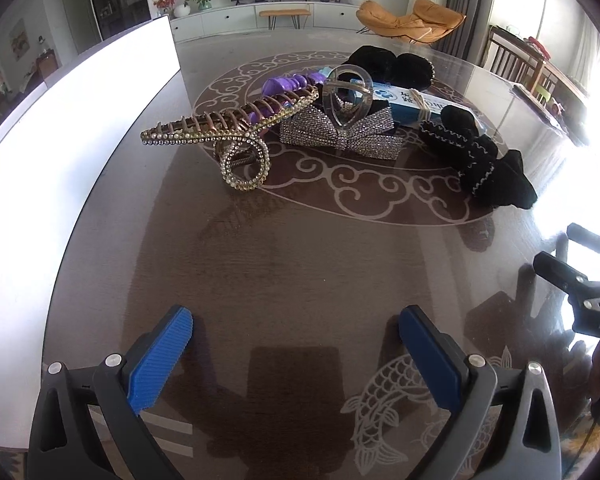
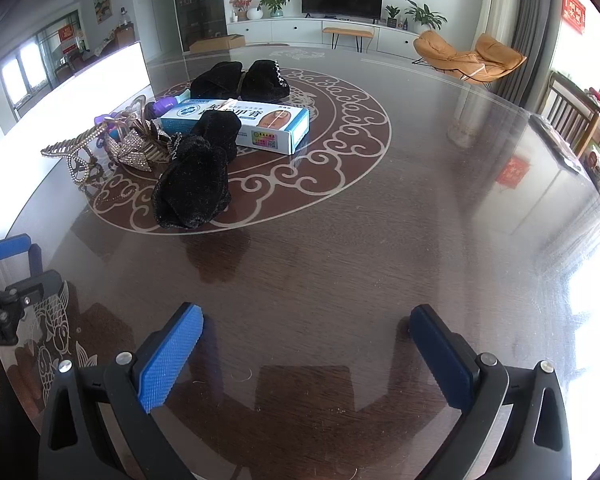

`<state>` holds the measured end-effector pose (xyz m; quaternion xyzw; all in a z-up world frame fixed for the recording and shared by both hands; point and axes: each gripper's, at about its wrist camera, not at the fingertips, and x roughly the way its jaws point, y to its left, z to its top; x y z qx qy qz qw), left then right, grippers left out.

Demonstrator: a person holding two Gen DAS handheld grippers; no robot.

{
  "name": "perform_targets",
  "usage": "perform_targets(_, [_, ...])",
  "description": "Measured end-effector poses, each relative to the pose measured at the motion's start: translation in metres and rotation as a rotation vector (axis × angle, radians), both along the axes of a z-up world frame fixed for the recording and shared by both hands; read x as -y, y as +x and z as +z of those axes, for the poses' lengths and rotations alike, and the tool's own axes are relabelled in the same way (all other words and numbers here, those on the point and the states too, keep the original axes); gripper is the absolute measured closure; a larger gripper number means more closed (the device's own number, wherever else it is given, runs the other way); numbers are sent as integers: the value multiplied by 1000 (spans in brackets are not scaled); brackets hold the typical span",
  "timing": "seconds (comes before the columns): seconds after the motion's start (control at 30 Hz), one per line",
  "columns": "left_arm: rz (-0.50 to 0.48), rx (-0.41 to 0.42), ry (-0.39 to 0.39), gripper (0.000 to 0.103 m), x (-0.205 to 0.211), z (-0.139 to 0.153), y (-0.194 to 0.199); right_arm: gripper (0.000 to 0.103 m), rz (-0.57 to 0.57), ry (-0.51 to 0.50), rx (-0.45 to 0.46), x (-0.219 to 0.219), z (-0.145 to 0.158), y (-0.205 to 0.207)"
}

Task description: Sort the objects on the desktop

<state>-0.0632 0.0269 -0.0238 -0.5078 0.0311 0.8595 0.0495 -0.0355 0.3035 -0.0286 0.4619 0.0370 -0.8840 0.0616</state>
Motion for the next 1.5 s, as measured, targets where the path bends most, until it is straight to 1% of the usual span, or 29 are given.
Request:
perform_targets(0.1, [15,11,-2,0,3,1,-12,0,0,0,0,0,0,0])
perform_targets(0.23, [33,-29,3,0,8,0,-19,0,0,0,0,0,0,0])
perform_targets(0.33, [30,-63,9,0,10,-1,-20,0,0,0,0,0,0,0])
perform_targets(0.53, [21,-89,15,0,15,-2,-26,0,0,0,0,0,0,0])
perform_targets(0.73, [22,-95,17,0,17,-3,-32,0,1,0,0,0,0,0])
perform_targets(1.5, [25,-100,15,0,18,-3,-28,0,1,0,0,0,-1,0])
